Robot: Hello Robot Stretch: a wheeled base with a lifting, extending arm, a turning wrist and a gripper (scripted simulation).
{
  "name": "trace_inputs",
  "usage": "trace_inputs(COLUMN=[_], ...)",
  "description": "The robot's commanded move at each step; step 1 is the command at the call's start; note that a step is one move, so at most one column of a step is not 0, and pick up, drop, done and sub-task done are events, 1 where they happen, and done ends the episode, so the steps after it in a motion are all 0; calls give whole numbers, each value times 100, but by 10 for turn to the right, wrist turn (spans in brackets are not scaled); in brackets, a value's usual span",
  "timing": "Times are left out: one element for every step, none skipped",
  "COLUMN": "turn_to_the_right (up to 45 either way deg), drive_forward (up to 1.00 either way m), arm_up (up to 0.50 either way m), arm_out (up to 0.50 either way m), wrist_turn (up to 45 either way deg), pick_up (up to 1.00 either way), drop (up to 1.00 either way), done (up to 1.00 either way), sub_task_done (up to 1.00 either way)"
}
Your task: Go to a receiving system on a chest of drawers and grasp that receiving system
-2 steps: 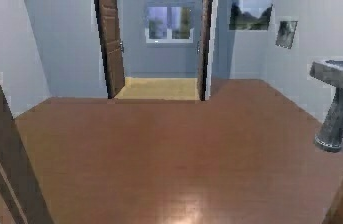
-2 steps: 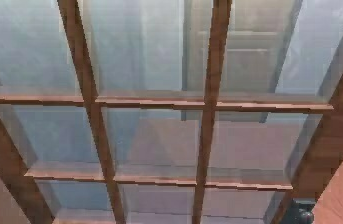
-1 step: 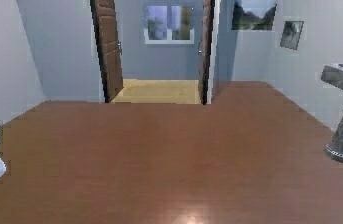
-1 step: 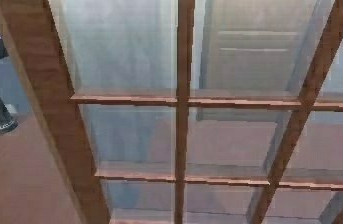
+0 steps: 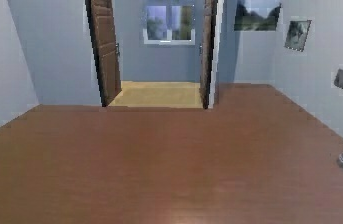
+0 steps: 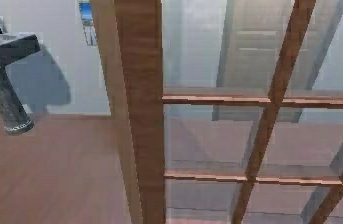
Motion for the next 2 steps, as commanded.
trace_inputs(turn_to_the_right=[0,-30], drive_forward=[45,0], arm_up=[0,0], arm_out=[0,0], wrist_turn=[0,0], pick_up=[0,0], drop=[0,0], done=[0,0], sub_task_done=[0,0])
